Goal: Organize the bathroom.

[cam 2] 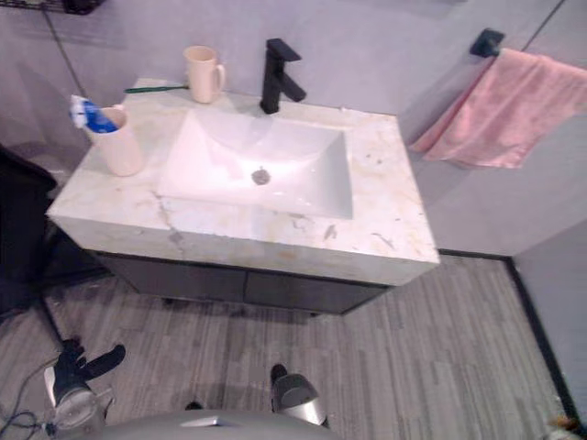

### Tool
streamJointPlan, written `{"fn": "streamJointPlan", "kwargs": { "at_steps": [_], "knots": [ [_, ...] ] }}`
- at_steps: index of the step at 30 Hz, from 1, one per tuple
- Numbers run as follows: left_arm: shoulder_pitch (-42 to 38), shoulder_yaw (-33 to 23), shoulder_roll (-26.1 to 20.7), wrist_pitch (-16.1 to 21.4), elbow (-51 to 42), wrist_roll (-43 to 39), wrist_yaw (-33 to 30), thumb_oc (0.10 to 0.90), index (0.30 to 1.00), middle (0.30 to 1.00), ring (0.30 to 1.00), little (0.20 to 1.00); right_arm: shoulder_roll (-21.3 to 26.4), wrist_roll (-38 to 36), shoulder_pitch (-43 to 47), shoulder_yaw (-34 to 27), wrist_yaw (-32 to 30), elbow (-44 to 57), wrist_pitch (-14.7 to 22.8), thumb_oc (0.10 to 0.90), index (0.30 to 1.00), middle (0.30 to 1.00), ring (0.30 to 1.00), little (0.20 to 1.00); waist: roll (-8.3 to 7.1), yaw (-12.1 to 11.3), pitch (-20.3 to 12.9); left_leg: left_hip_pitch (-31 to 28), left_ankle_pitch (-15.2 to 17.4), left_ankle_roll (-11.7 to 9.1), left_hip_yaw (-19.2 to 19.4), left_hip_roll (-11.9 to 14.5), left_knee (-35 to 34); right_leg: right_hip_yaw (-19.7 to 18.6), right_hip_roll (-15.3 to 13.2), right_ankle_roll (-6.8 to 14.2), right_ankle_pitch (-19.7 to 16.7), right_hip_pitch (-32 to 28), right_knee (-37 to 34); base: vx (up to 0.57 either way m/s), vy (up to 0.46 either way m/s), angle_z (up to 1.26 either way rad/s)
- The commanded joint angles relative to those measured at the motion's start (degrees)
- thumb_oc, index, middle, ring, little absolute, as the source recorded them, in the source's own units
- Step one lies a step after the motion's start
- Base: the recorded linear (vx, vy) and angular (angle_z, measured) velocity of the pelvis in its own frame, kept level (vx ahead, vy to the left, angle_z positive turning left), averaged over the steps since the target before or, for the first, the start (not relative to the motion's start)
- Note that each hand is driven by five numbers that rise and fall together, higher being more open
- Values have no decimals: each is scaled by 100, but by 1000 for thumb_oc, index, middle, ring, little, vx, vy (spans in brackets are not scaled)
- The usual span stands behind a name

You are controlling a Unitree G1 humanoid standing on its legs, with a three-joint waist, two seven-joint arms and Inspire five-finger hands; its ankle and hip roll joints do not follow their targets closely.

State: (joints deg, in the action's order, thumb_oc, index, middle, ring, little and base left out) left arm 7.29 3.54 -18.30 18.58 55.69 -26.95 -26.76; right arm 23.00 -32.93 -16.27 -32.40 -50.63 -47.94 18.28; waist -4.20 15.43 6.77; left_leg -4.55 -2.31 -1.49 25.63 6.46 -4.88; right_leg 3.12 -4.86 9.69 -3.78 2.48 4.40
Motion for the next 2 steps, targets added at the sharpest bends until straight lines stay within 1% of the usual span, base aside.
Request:
{"fn": "streamJointPlan", "kwargs": {
  "at_steps": [1,2],
  "knots": [
    [-274,-183,-89,538,30,119,-42,800,900,900,900,900,-21,158,464,1014,1382,-684,-100,800,900,900,900,900,186,-302,125,475,235,260,28,-211,212,330,-98,55,892,-528,867,-204,-188,-68],
    [-280,-183,-77,492,48,175,-96,800,900,900,900,900,-51,217,514,1214,1783,-824,-453,800,900,900,900,900,178,-352,120,479,206,250,87,-192,209,422,-106,41,939,-599,841,-215,-214,-79]
  ]
}}
